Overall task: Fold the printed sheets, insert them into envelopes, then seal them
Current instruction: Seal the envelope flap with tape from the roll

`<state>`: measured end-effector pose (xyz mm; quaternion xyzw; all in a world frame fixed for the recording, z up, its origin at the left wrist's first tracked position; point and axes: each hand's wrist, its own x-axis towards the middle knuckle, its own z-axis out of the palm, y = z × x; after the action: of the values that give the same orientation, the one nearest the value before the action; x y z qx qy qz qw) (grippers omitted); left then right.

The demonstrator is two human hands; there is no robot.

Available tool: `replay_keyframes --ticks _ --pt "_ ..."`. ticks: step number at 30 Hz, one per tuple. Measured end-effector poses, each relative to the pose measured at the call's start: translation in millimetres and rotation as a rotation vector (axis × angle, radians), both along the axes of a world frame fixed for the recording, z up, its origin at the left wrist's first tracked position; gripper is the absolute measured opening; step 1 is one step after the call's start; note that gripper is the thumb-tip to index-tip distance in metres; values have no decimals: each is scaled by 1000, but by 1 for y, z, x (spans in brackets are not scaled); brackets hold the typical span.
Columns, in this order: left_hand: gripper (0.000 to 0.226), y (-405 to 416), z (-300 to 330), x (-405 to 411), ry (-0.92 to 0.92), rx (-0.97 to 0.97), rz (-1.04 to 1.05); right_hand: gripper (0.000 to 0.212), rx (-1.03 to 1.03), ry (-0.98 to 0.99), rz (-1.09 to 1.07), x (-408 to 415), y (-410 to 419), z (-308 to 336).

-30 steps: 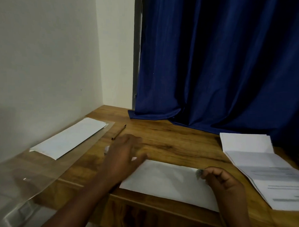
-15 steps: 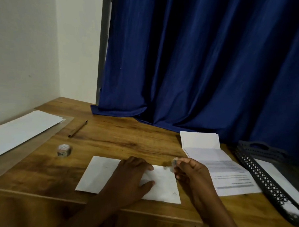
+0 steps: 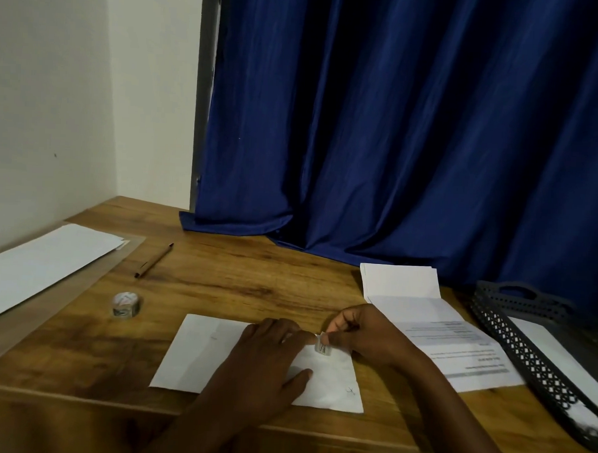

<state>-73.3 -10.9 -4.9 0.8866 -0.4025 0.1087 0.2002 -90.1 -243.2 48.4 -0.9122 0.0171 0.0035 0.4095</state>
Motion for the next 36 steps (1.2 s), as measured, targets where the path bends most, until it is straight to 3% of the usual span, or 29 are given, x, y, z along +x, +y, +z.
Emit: replay_keyframes --ticks 10,24,36 --pt "50 -1 6 -3 21 80 -66 11 -50 34 91 7 -4 1" --pt "49 0 5 -1 11 116 -67 7 -111 21 60 13 -2 -11" --pt "57 -1 2 0 30 109 -62 31 -69 -54 -14 10 -3 -27"
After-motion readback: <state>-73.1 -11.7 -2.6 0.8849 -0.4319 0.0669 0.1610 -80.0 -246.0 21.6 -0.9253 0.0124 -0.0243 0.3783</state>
